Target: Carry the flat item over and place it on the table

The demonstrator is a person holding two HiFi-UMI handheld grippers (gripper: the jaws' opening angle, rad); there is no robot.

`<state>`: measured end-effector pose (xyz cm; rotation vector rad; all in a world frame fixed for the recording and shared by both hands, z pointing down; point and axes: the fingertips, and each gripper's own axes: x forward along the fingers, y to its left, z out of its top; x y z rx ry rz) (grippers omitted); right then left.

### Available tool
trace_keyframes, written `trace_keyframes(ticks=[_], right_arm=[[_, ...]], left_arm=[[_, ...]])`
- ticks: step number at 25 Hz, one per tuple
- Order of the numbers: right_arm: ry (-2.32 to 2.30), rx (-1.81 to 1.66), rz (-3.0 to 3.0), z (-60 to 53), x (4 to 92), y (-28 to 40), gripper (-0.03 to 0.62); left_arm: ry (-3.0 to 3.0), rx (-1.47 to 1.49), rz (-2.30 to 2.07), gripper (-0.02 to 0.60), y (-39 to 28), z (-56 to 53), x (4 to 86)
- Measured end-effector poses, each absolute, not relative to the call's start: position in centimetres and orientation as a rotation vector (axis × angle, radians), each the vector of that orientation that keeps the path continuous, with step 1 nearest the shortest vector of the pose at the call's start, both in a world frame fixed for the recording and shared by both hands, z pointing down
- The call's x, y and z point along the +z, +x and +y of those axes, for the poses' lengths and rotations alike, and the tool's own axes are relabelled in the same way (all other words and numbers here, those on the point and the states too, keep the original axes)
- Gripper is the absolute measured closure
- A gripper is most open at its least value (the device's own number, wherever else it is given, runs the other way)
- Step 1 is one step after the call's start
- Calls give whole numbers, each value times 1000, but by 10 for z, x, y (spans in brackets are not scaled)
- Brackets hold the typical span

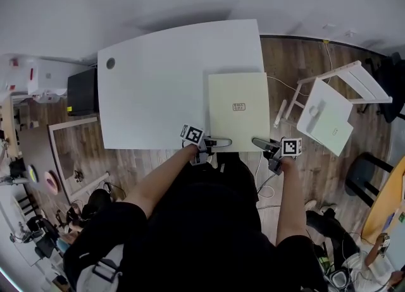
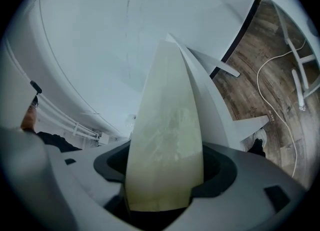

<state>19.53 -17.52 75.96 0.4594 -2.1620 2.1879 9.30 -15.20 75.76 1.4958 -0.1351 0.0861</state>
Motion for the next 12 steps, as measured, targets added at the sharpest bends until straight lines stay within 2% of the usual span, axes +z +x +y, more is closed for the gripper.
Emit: trace_keyframes(ticks=[5,9,12], right_arm=[[530,2025,-2185,-173,759,215,252],[754,1836,-2239,-193,766,242,251],[817,1735,-2271,-207,764,233,252]], left_arm=[[1502,101,-161,258,98,-154,759],[1555,184,-191,258,92,-158,762],[1546,174,-182,258,92,-160,761]])
